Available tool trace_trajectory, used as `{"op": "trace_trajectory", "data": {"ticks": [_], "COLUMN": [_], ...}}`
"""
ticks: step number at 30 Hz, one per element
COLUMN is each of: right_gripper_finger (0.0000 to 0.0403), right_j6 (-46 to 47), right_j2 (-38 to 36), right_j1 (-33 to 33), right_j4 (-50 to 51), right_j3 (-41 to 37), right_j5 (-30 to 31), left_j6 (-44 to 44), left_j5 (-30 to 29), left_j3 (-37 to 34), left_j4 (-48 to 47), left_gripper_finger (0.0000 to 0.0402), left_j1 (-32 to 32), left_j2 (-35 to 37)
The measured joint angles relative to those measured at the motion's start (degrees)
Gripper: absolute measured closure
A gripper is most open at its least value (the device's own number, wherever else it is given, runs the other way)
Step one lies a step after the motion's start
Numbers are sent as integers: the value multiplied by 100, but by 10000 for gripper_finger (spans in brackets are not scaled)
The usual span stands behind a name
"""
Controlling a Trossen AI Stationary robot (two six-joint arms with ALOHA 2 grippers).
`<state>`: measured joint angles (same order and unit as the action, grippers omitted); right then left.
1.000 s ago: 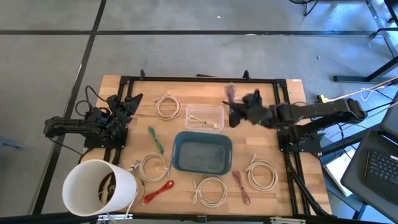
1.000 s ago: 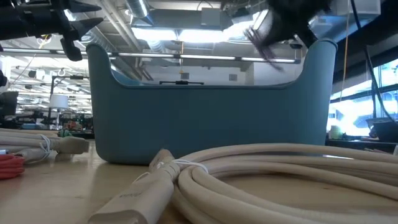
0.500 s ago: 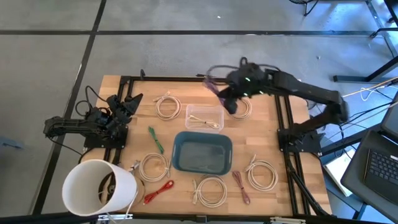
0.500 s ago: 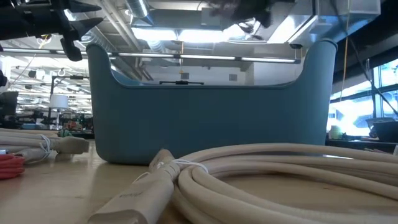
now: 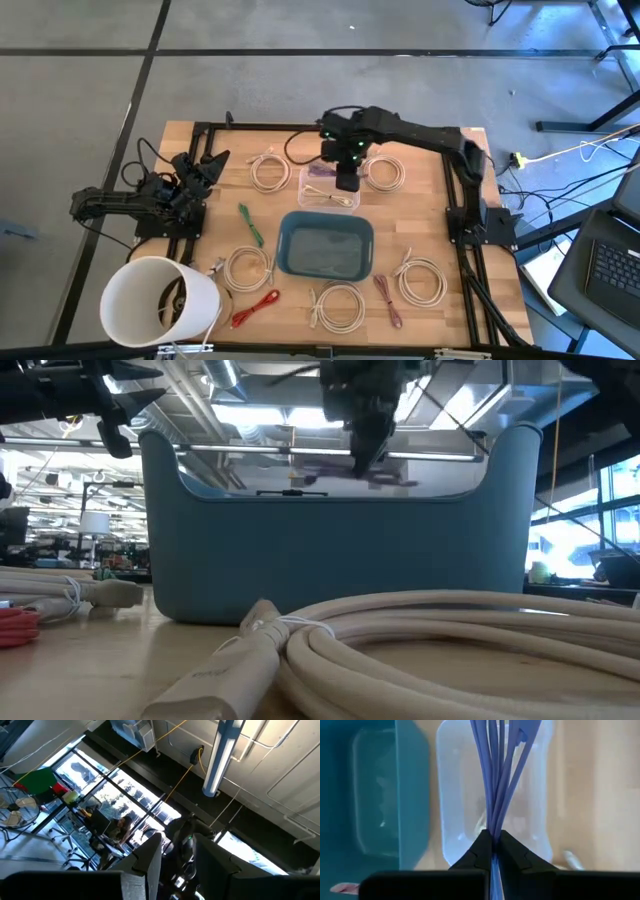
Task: Pick & Place USB Port
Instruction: Put the violet charger cable into the transparent bin
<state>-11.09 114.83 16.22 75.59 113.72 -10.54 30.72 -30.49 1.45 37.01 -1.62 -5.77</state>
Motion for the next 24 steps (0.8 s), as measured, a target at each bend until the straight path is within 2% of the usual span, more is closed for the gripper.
{"op": "trace_trajectory", "data": {"ticks": [24], "right_gripper_finger": [392], "right_j6": [-431], "right_j2": [1580], "right_j1": [188], "right_j4": [-612], "right_j3": [-118], "right_j5": [-303], "left_j6": [-1], "left_j5": [0], "left_j3": [0], "left_j4": [2], "left_gripper_finger": [297], "left_j1": [1], "left_j2": [-1]}}
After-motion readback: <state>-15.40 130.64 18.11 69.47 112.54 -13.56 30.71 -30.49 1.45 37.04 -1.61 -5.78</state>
